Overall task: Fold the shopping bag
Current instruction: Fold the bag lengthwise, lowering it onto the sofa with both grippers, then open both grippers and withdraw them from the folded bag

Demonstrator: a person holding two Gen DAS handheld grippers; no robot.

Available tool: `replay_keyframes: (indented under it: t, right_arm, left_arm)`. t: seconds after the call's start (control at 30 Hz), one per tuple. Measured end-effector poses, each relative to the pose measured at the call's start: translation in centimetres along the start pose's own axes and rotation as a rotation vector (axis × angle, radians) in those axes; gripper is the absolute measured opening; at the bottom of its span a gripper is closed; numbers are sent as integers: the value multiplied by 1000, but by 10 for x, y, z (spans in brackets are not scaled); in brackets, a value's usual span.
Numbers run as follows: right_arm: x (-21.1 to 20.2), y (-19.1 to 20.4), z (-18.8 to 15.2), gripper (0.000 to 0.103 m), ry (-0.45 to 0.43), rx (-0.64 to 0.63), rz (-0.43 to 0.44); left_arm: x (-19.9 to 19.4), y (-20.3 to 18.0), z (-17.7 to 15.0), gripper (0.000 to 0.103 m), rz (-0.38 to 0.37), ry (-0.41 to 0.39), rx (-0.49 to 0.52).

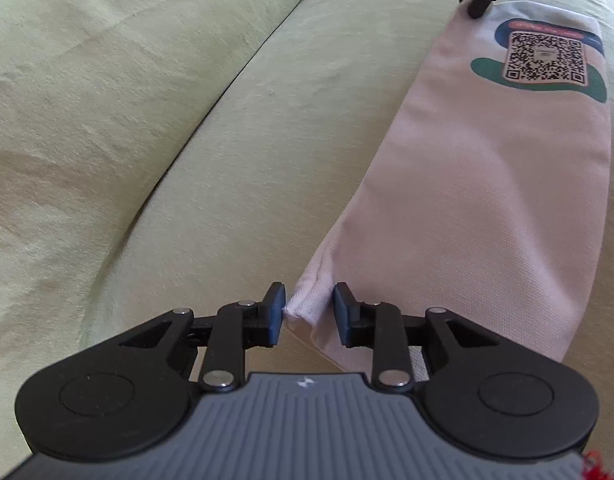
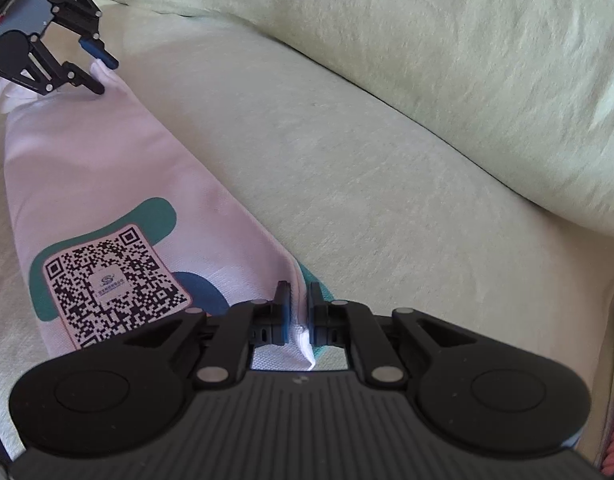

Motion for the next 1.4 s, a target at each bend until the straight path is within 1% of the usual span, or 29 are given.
replay_keyframes:
  t: [0.07, 0.17, 0.2, 0.23, 0.27, 0.3, 0.33, 0.37, 0.4, 0.43, 0.47, 0.5, 0.6, 0.67, 0.73, 0.77, 0.8, 0.9, 0.97, 1.0, 1.03, 1.07, 1.1, 1.17, 1.23, 1.3, 1.33, 1.37, 1.4]
  right_arm:
    - [3, 3, -1, 6, -5, 13, -28]
    - [3, 8, -1, 8, -15, 24, -68]
    - [3, 9, -1, 10, -19, 43, -91]
    - [3, 9, -2, 17, -25, 67, -112]
    - [3, 8, -2, 19, -31, 92, -131]
    - [3, 7, -2, 19, -36, 111, -140]
    - [3, 7, -2, 19, -41, 129, -147]
    - [4, 7, -2, 20, -45, 147, -153]
    - [3, 9, -1, 20, -46, 155, -171]
    - [3, 11, 0, 26, -46, 160, -192]
    - [2, 11, 1, 37, -45, 161, -210]
    - [-1, 13, 3, 41, -59, 163, -249]
    - [-12, 17, 10, 41, -114, 171, -386]
    - [-35, 32, 12, 38, -198, 184, -405]
    - [-59, 58, 6, 37, -275, 205, -326]
    - [-67, 74, 1, 34, -298, 208, -277]
    - [-72, 90, -7, 33, -308, 211, -233]
    - [-63, 124, -34, 29, -268, 209, -171]
    - [-46, 123, -56, 29, -250, 263, -209]
    - [-44, 115, -58, 29, -247, 293, -231]
    - [-44, 106, -57, 29, -246, 323, -254]
    - [-44, 96, -57, 29, -245, 353, -276]
    - [-44, 88, -53, 29, -231, 361, -293]
    - [-46, 75, -37, 29, -211, 350, -311]
    - [-48, 73, -23, 29, -249, 319, -303]
    - [-46, 76, -2, 28, -293, 262, -283]
    - [-41, 77, 6, 28, -301, 241, -271]
    - [-34, 79, 13, 25, -305, 223, -259]
    - [-21, 78, 20, 25, -288, 193, -254]
  left_arm:
    - [4, 0, 0, 42, 25, 4, -30]
    - [-7, 8, -1, 50, 123, -5, -126]
    - [-14, 17, -3, 50, 173, -3, -185]
    - [-23, 28, -8, 49, 238, 10, -261]
    - [-35, 38, -14, 42, 299, 23, -340]
    - [-51, 44, -20, 42, 340, 13, -430]
    - [-65, 42, -22, 42, 320, -24, -486]
    - [-78, 34, -23, 42, 260, -73, -522]
    - [-92, 18, -21, 43, 189, -133, -538]
    - [-102, -1, -18, 43, 142, -174, -531]
    - [-103, -21, -16, 45, 103, -186, -505]
    - [-99, -41, -13, 45, 74, -186, -482]
    - [-73, -71, -15, 41, 48, -154, -475]
    - [-61, -82, -20, 40, 50, -145, -501]
    - [-52, -84, -23, 40, 57, -158, -523]
    - [-47, -83, -22, 40, 63, -165, -527]
    - [-41, -80, -21, 40, 69, -171, -528]
    - [-21, -68, -20, 40, 107, -171, -539]
    - [-9, -59, -20, 40, 134, -165, -553]
    - [-4, -51, -20, 36, 143, -159, -568]
    - [1, -43, -20, 24, 153, -153, -583]
    - [4, -34, -19, 7, 172, -140, -596]
    - [3, -25, -17, 7, 189, -126, -602]
    - [-12, -18, -11, 7, 195, -155, -620]
    - [-29, -20, -3, 8, 194, -196, -620]
    - [-43, -30, 6, 10, 167, -228, -592]
    - [-44, -36, 9, 16, 154, -232, -574]
    - [-41, -39, 11, 16, 150, -222, -562]
    - [-34, -39, 10, 16, 152, -202, -558]
Point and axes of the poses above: each gripper's, at about its wrist camera, not at the fingertips, and x roughly the way its jaws point, y to its left, z to its top, the point moved 5 cm from there along x, roughly the way its jaws point, and after that the axes turned 4 degrees about x, right-handed, at the moved point
